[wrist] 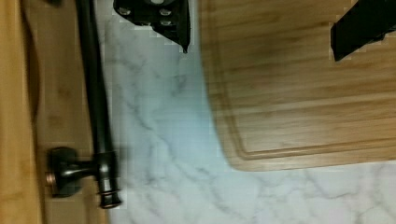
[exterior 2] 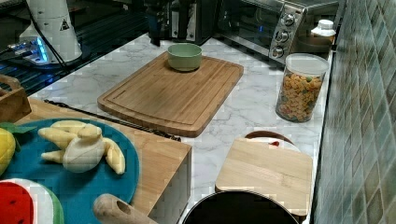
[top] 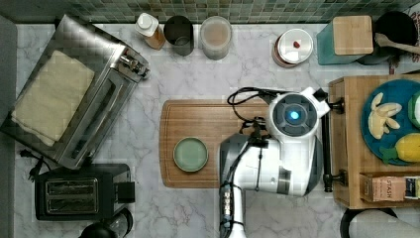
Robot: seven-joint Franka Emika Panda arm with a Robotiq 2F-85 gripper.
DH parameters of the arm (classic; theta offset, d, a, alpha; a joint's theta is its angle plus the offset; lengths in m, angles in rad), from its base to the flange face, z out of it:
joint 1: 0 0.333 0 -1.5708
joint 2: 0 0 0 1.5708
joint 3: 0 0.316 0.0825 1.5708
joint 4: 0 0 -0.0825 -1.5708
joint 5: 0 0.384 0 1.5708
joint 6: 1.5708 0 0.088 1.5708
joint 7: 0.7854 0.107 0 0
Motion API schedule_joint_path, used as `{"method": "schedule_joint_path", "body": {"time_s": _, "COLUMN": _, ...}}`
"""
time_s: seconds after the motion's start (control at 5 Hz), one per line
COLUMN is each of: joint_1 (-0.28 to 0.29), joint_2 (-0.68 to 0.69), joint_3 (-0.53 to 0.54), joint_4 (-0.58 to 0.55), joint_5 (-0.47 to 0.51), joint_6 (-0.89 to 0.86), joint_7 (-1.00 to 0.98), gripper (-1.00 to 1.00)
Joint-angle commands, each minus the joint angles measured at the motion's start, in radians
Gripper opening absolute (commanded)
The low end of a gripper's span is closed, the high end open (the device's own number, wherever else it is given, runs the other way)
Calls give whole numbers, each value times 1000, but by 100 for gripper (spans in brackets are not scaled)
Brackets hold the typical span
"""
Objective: Open the drawer.
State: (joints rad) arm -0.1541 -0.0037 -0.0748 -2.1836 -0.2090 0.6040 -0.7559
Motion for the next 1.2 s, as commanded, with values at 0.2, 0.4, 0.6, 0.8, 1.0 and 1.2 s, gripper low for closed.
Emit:
{"method": "schedule_joint_path", "body": {"time_s": 0.2, "joint_1": -101, "joint_2": -1, "joint_3": -77, "joint_4": -63, "joint_5": -82, "joint_6": 180, "joint_7": -258, "gripper": 100}}
{"method": "schedule_joint_path", "body": {"time_s": 0.4, "joint_1": -126, "joint_2": 44, "joint_3": -99, "joint_4": -52, "joint_5": -78, "joint_6": 251, "joint_7": -361, "gripper": 100}}
{"method": "schedule_joint_path", "body": {"time_s": 0.6, "joint_1": -135, "joint_2": 70, "joint_3": -124, "joint_4": -49, "joint_5": -92, "joint_6": 299, "joint_7": -441, "gripper": 100}}
{"method": "schedule_joint_path", "body": {"time_s": 0.8, "joint_1": -157, "joint_2": 104, "joint_3": -120, "joint_4": -43, "joint_5": -46, "joint_6": 320, "joint_7": -492, "gripper": 100}}
{"method": "schedule_joint_path", "body": {"time_s": 1.0, "joint_1": -177, "joint_2": 108, "joint_3": -110, "joint_4": -97, "joint_5": -26, "joint_6": 408, "joint_7": -476, "gripper": 100}}
{"method": "schedule_joint_path", "body": {"time_s": 1.2, "joint_1": -187, "joint_2": 97, "joint_3": -98, "joint_4": -129, "joint_5": -6, "joint_6": 422, "joint_7": -432, "gripper": 100}}
